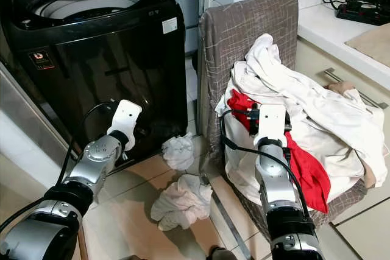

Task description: Clothes washing

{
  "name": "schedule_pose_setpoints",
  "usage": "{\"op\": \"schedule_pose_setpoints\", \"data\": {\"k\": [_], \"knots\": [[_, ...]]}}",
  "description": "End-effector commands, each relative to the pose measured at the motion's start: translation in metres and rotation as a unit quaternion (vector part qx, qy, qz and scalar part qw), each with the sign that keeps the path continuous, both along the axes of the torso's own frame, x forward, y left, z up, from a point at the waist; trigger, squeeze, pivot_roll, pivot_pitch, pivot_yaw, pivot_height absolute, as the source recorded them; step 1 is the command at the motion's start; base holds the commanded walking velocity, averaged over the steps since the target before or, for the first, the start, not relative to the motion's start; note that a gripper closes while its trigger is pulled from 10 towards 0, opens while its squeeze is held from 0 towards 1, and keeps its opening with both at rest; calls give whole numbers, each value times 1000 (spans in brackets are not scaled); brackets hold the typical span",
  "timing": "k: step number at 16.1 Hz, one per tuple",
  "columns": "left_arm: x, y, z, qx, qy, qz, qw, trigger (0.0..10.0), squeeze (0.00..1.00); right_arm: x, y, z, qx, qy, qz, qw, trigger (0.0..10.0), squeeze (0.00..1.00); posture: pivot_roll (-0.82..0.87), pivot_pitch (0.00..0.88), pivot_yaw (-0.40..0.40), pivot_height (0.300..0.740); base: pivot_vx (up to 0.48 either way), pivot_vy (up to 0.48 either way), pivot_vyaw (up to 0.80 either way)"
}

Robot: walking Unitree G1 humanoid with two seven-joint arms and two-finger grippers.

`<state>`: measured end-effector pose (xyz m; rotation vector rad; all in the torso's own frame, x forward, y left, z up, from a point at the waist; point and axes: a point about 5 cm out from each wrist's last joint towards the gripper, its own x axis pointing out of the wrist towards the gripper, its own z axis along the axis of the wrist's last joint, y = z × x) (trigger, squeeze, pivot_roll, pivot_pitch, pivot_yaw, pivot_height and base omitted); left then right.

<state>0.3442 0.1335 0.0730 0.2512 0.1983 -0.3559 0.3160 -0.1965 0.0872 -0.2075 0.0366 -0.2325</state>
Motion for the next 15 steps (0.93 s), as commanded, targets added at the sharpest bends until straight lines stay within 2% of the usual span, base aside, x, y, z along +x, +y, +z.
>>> {"op": "schedule_pose_setpoints", "data": {"k": [1, 3, 4, 5, 9, 10, 15], "knots": [[1, -1, 0, 5, 2, -2, 1000, 10000, 0, 3, 0, 5, -3, -10, 3, 1000, 10000, 1000, -184, 0, 52, 740, 0, 0, 0], [0, -2, -2, 4, 6, -2, 1000, 10000, 0, 3, 0, 3, -2, -7, 6, 1000, 10000, 1000, -184, 0, 50, 740, 0, 0, 0], [0, 0, -1, 4, -2, 6, 1000, 10000, 804, 4, 1, 2, -5, -2, 8, 1000, 10000, 1000, -184, 0, 50, 740, 0, 0, 0], [0, 1, 0, -4, -3, 8, 1000, 10000, 1000, 5, 2, 1, -5, 6, 8, 1000, 10000, 0, -187, 0, 49, 740, 0, 0, 0], [2, -1, 1, -12, -2, 8, 1000, 10000, 1000, 9, 3, 2, -2, 12, 6, 1000, 10000, 0, -190, 0, 48, 740, 0, 0, 0], [2, -1, 0, -9, 2, 10, 1000, 10000, 0, 9, 3, 3, -3, 8, 7, 1000, 10000, 0, -189, 0, 47, 740, 0, 0, -700], [0, -2, 1, -17, -4, 1, 1000, 10000, 0, 9, 2, 3, 2, 0, 8, 1000, 10000, 0, -189, 0, 46, 740, 0, 0, -695]]}}
